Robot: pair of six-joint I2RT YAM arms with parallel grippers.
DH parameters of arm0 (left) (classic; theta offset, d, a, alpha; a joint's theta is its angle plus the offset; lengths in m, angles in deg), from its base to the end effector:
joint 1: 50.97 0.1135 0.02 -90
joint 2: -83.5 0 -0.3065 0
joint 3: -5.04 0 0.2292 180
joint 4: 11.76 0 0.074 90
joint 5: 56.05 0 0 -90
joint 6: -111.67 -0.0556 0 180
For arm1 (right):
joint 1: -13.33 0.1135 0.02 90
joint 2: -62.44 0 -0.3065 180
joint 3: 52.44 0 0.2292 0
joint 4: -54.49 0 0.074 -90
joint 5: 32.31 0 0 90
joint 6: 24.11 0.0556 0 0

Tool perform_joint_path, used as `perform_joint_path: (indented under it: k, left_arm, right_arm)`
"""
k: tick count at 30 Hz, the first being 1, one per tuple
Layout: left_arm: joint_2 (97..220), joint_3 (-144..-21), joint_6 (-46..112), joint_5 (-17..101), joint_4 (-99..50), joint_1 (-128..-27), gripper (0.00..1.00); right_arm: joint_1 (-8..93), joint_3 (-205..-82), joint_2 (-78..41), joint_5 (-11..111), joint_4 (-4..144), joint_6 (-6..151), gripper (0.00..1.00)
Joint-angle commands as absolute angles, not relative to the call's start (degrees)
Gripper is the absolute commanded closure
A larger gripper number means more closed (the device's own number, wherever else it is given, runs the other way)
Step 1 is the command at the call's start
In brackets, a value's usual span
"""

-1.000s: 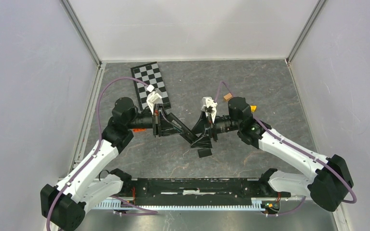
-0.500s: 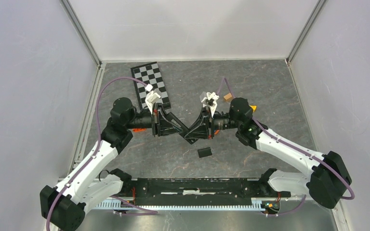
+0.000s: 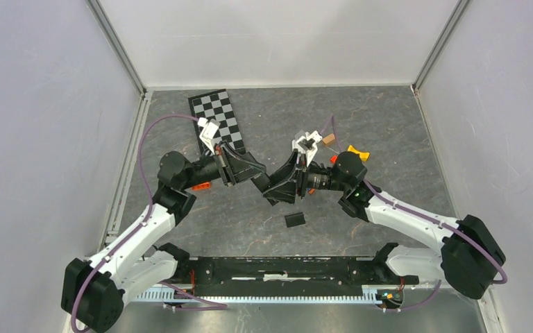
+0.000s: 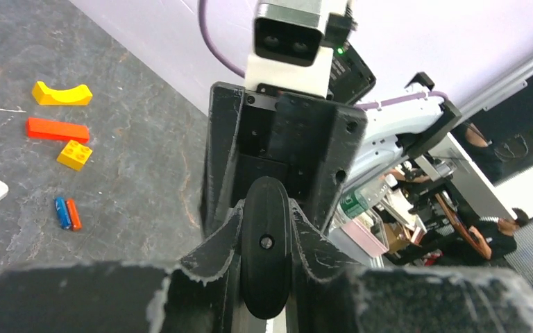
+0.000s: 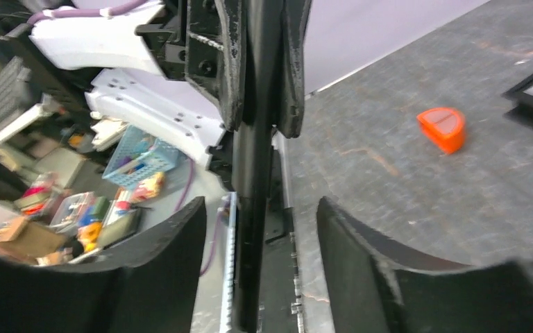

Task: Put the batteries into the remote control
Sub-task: Adjust the remote control, then pick up the battery from the center of the board.

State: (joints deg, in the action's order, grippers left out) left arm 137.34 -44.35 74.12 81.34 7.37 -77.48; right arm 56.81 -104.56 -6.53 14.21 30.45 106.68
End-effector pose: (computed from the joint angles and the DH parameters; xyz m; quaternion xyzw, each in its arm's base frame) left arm 0.1389 -0.1150 0.3715 0.1845 0.6166 -0.6504 0.4034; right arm 0.1499 0.1948 0.3475 -0.2922 0.6076 0.6491 0.3523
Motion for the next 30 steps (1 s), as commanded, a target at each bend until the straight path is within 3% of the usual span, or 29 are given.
perform_joint_path:
  k: [1,3,4,10,17,21,30]
  left_arm:
    - [135.0,-45.8,69.7,76.8,3.0,-77.6,0.98]
    - [133.5,-46.7,64.4,74.1,-4.1,-77.6,0.98]
    - [132.9,-47.2,61.7,72.9,-7.0,-77.6,0.98]
    - [129.7,-49.5,52.5,62.9,-21.4,-77.6,0.98]
    - [129.0,-50.4,49.6,58.6,-26.2,-77.6,0.98]
    - [129.5,-50.5,49.7,59.0,-26.4,-77.6,0.98]
    - [129.3,-50.3,49.7,58.9,-26.6,-77.6,0.98]
  right_arm:
    - [57.1,-106.6,-2.4,24.5,38.1,98.0,0.22]
    - [57.0,-107.7,0.2,30.1,44.9,93.5,0.05]
    - [57.0,-108.3,1.6,33.2,48.4,91.2,0.02]
    - [56.8,-111.8,6.3,54.8,66.4,84.4,0.02]
    - [56.3,-114.8,2.4,78.4,80.9,81.7,0.02]
    - [55.0,-115.3,0.0,84.3,84.3,83.9,0.02]
    - [54.2,-110.4,-2.9,83.0,80.7,83.5,0.02]
